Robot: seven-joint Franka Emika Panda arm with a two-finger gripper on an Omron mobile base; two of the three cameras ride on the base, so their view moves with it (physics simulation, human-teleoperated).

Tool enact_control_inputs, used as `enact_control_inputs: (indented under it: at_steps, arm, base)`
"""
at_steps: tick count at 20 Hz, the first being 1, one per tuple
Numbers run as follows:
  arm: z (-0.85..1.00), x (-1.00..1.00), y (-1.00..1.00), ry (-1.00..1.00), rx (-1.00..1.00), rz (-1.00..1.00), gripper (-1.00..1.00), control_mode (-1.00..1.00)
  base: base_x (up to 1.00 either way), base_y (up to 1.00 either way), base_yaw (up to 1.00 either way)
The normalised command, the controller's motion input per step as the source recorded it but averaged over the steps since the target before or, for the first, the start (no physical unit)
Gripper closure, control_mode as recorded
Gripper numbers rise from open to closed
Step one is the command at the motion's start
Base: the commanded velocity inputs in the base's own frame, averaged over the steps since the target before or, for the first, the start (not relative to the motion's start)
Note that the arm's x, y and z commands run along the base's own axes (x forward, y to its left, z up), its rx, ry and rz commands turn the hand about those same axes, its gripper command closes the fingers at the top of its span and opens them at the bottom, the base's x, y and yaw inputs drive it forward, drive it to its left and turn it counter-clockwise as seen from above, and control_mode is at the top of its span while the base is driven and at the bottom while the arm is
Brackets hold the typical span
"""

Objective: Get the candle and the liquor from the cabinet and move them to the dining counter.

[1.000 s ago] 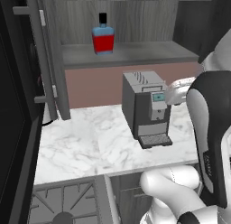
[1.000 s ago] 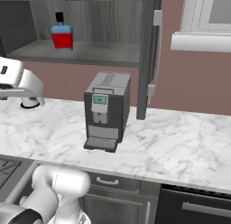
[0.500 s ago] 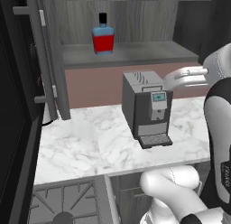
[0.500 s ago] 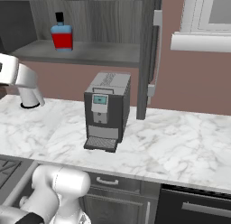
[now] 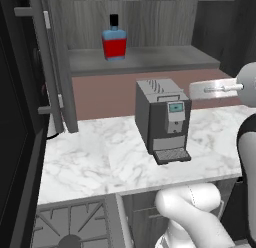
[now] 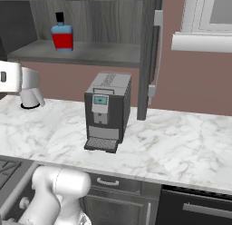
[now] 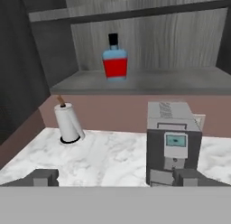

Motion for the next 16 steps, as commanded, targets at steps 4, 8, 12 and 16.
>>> enact_control_inputs:
  at_steps: [4, 8, 12, 16]
  arm:
    - [0.14, 0.0, 0.0, -0.19, 0.0, 0.0, -1.0, -1.0]
    - [0.36, -0.08, 0.0, -0.04, 0.0, 0.0, -1.0, -1.0]
    - [0.38, -0.01, 0.12, 0.0, 0.0, 0.0, -1.0, -1.0]
    - [0.39, 0.0, 0.13, 0.0, 0.0, -0.01, -1.0, -1.0]
  base:
    - [0.0, 0.0, 0.0]
    - [0.0, 0.0, 0.0]
    - [0.0, 0.0, 0.0]
    - [0.0, 0.0, 0.0]
